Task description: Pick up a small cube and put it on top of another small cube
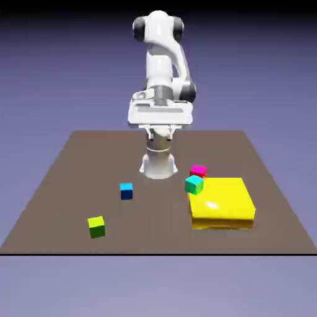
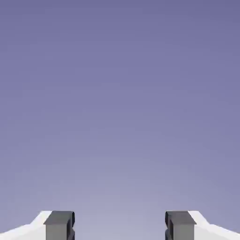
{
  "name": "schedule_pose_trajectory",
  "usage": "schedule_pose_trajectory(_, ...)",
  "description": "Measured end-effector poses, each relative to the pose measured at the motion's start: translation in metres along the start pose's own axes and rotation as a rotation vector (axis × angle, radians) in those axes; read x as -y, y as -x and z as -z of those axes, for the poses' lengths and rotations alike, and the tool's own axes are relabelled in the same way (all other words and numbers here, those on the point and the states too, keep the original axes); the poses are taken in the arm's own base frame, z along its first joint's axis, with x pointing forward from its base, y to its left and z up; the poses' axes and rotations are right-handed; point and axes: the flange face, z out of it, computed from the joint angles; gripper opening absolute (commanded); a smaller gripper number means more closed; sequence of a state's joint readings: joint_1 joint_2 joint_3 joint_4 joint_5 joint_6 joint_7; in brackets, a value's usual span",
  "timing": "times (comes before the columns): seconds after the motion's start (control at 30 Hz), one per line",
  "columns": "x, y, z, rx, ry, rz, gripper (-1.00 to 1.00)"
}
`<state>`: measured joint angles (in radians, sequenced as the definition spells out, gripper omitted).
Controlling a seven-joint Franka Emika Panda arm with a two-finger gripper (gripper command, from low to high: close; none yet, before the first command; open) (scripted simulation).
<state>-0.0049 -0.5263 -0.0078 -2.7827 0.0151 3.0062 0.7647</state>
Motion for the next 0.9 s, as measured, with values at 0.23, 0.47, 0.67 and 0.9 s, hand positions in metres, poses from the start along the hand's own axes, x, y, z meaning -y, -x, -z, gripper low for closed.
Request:
schedule_pose_trajectory(0.23,-0.052,-0.046,-0.074,0.135,0.238,-0.347,0.00)
schedule_pose_trajectory(0.47,-0.131,-0.078,-0.142,0.243,0.477,-0.708,0.00)
schedule_pose_trajectory(0.67,-0.206,-0.088,-0.194,0.327,0.677,-1.004,0.00)
schedule_pose_trajectory(0.9,-0.280,-0.076,-0.241,0.384,0.835,-1.241,0.00)
